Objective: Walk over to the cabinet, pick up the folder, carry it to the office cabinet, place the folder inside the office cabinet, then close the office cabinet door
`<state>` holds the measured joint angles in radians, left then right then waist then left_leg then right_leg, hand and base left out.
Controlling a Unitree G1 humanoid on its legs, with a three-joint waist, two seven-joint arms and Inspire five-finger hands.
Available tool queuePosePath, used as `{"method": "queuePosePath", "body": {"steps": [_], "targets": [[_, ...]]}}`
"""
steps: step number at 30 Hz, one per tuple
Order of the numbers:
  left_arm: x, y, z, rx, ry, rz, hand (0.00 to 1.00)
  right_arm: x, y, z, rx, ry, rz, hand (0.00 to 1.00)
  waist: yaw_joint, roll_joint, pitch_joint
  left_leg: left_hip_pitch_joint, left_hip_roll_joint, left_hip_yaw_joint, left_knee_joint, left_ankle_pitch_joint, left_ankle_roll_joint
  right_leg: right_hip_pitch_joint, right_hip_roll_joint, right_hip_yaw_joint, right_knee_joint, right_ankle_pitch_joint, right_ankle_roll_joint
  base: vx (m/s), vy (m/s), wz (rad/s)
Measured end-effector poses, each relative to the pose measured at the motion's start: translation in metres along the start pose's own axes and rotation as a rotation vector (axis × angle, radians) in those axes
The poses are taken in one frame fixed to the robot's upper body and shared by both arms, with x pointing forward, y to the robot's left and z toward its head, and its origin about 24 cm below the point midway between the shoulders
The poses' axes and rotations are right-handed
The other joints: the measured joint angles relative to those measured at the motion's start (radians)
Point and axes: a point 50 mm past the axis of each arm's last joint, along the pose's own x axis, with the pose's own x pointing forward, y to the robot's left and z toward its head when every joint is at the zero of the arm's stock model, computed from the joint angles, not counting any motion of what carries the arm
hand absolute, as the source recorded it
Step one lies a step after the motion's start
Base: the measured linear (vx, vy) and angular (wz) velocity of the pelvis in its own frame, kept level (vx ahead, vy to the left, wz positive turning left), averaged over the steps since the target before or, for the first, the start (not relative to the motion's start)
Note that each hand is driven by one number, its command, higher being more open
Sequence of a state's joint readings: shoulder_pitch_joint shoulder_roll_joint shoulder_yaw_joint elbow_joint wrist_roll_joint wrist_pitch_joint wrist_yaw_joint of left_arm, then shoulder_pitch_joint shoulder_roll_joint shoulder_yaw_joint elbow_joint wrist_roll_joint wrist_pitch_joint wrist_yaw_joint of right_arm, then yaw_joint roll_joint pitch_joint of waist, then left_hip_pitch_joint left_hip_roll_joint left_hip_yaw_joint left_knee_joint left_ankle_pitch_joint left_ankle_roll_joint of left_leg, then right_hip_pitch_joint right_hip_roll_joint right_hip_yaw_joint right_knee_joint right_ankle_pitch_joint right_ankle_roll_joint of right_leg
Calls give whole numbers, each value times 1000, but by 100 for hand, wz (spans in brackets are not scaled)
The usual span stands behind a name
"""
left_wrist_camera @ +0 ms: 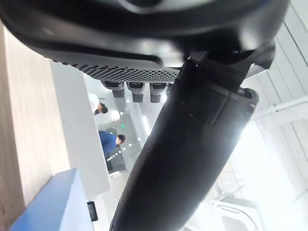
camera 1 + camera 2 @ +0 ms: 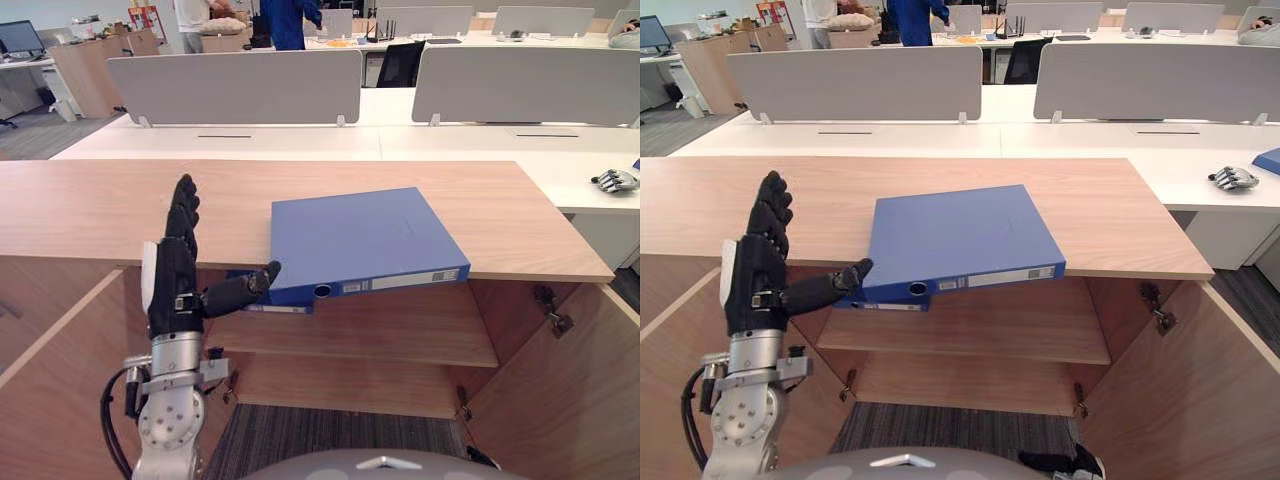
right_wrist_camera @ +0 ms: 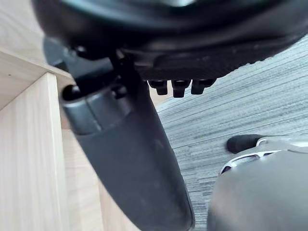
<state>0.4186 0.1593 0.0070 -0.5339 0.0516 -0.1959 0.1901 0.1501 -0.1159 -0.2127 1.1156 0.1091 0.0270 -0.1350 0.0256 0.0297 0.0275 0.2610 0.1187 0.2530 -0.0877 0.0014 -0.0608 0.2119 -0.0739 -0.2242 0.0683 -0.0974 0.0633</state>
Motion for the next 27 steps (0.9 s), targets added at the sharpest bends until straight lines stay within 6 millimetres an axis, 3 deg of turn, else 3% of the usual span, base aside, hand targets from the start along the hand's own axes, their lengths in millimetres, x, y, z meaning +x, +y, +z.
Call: {"method": "queuePosePath", "body": {"steps": [3,10,17,19,21,24,27], "targets": [[8,-12,3,-13,-35,-40,100,0,-1,0,-34,5,-2,100,-5,2,-2,0,0,1,0,0,0,0,0,2,0,0,0,0,0,0],[15,-15,7,-91,-63,-53,100,0,-3,-7,-40,47,-9,100,-10,5,-4,0,0,2,0,-1,0,0,1,3,-1,-1,-2,0,0,0],[10,-33,9,-77,-67,-265,100,1,-4,-7,-55,54,-5,100,-10,12,-10,2,1,8,0,-3,0,-2,2,9,0,-2,-3,-3,-3,-2],[18,-21,11,26,-101,-332,100,1,-4,-6,-62,51,3,100,-13,10,-8,5,5,13,0,-4,-2,-2,6,13,-1,-2,-3,-9,-13,-8],[34,5,18,84,-154,-301,100,1,-4,-5,-71,48,13,100,-25,10,-9,13,7,22,0,-6,-5,-2,9,21,-1,-2,-4,-10,-18,-11],[42,10,27,50,-213,-261,100,1,-3,-4,-92,45,26,100,-22,6,-11,17,7,37,8,-17,-7,-3,10,37,-1,-2,-4,4,6,-15],[43,1,28,78,-233,-300,100,1,0,-3,-116,40,37,100,-25,0,-14,14,6,40,8,-19,-6,-7,9,41,-1,-2,-4,4,1,-4]]}}
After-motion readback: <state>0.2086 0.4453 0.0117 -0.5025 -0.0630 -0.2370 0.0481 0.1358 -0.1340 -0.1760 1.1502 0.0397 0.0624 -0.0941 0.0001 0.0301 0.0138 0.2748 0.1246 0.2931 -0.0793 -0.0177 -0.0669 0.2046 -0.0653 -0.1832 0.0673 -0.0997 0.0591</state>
